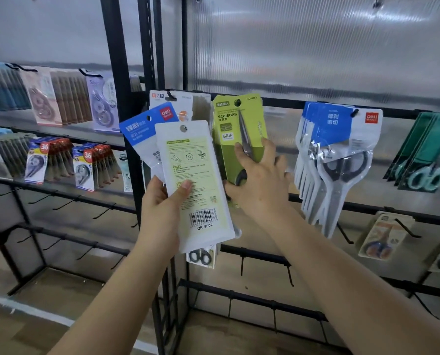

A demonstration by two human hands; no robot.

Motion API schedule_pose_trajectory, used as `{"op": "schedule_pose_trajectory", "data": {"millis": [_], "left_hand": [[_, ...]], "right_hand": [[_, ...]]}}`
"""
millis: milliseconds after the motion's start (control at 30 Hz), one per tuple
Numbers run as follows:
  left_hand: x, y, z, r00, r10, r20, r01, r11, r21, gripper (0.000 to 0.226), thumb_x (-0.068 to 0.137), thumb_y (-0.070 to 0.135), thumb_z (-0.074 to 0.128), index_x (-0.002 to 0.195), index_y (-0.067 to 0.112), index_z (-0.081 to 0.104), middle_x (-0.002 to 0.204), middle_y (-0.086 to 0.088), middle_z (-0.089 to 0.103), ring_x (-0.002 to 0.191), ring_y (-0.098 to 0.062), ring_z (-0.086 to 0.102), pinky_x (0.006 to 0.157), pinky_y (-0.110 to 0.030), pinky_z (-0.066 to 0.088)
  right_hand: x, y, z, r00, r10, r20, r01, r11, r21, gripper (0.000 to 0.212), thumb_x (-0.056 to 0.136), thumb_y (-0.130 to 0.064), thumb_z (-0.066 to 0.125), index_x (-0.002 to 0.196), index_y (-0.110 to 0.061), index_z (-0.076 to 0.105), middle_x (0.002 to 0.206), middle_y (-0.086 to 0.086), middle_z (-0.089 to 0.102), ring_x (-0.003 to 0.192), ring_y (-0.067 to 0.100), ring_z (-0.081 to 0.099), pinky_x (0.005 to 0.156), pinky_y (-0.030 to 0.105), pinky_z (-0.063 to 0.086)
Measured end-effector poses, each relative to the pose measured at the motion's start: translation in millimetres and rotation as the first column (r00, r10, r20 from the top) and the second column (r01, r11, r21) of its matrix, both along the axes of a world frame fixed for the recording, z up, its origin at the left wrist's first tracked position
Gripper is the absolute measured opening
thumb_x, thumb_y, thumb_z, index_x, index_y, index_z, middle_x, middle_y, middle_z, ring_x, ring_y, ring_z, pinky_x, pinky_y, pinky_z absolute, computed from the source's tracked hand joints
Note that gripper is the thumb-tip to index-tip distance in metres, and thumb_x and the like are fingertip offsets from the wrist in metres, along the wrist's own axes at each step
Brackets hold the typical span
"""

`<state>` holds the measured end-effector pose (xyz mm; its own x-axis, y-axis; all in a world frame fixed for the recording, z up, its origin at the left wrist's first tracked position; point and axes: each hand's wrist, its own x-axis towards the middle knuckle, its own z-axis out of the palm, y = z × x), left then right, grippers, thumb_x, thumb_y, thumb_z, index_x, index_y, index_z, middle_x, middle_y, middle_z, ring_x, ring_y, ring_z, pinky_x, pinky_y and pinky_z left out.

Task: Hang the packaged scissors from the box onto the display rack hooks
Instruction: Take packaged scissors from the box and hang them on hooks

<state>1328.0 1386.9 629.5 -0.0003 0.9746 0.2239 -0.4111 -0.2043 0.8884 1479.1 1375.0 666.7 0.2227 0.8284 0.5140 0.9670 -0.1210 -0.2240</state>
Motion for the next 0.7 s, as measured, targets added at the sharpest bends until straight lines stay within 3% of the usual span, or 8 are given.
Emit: {"op": "schedule_pose_trajectory", "data": {"millis": [167, 400, 567, 633, 700], "left_hand": [[3.1, -4.2, -0.6, 0.999, -0.028, -0.016, 0.028, 0.999, 0.022, 0.024, 0.09, 0.002, 0.056, 0.094, 0.025, 0.062, 0.086, 0.008, 0.074, 0.079, -0.015, 0.072, 0.067, -0.04, 0.058], [2.3, -5.7, -0.2, 1.0, -0.023, -0.015, 0.022, 0.999, -0.031, 0.022, 0.09, 0.005, 0.058, 0.099, 0.025, 0.062, 0.101, 0.001, 0.071, 0.085, -0.019, 0.071, 0.071, -0.043, 0.057], [-0.1, -7.3, -1.0, 0.999, -0.016, -0.036, 0.015, 0.999, -0.034, 0.016, 0.092, 0.007, 0.057, 0.101, 0.02, 0.059, 0.105, -0.003, 0.068, 0.075, -0.012, 0.071, 0.055, -0.028, 0.057], [-0.5, -7.1, -1.6, 0.999, -0.017, -0.038, 0.015, 0.999, -0.051, 0.013, 0.092, 0.008, 0.056, 0.099, 0.02, 0.058, 0.105, -0.003, 0.067, 0.07, -0.01, 0.071, 0.052, -0.026, 0.055], [-0.8, -6.8, -1.2, 0.999, -0.023, -0.034, 0.021, 0.998, -0.057, 0.012, 0.092, 0.009, 0.057, 0.097, 0.02, 0.057, 0.104, -0.003, 0.068, 0.072, -0.012, 0.071, 0.055, -0.03, 0.056]], "right_hand": [[-2.6, 20.2, -6.2, 1.0, -0.026, -0.014, 0.026, 0.999, -0.02, 0.077, 0.082, -0.046, 0.065, 0.146, -0.034, 0.024, 0.138, 0.008, 0.016, 0.121, 0.031, 0.028, 0.098, 0.043, 0.035], [-1.5, 24.9, -11.0, 0.999, -0.035, -0.026, 0.033, 0.998, -0.062, 0.078, 0.084, -0.043, 0.064, 0.146, -0.034, 0.017, 0.146, 0.01, 0.006, 0.129, 0.035, 0.021, 0.104, 0.048, 0.034], [-4.2, 17.7, 1.7, 0.992, 0.023, -0.125, -0.041, 0.988, -0.147, 0.077, 0.087, -0.037, 0.063, 0.146, -0.037, 0.014, 0.147, 0.007, 0.004, 0.131, 0.036, 0.022, 0.105, 0.051, 0.026], [-5.4, 11.5, 5.2, 0.986, 0.015, -0.166, -0.044, 0.984, -0.173, 0.069, 0.088, -0.038, 0.059, 0.146, -0.037, 0.021, 0.148, 0.006, 0.007, 0.136, 0.035, 0.014, 0.108, 0.054, 0.02], [-7.7, 3.1, 4.6, 0.96, 0.082, -0.267, -0.082, 0.997, 0.011, 0.05, 0.09, -0.032, 0.057, 0.138, -0.03, 0.042, 0.147, 0.006, 0.019, 0.139, 0.03, 0.014, 0.112, 0.052, 0.018]]}}
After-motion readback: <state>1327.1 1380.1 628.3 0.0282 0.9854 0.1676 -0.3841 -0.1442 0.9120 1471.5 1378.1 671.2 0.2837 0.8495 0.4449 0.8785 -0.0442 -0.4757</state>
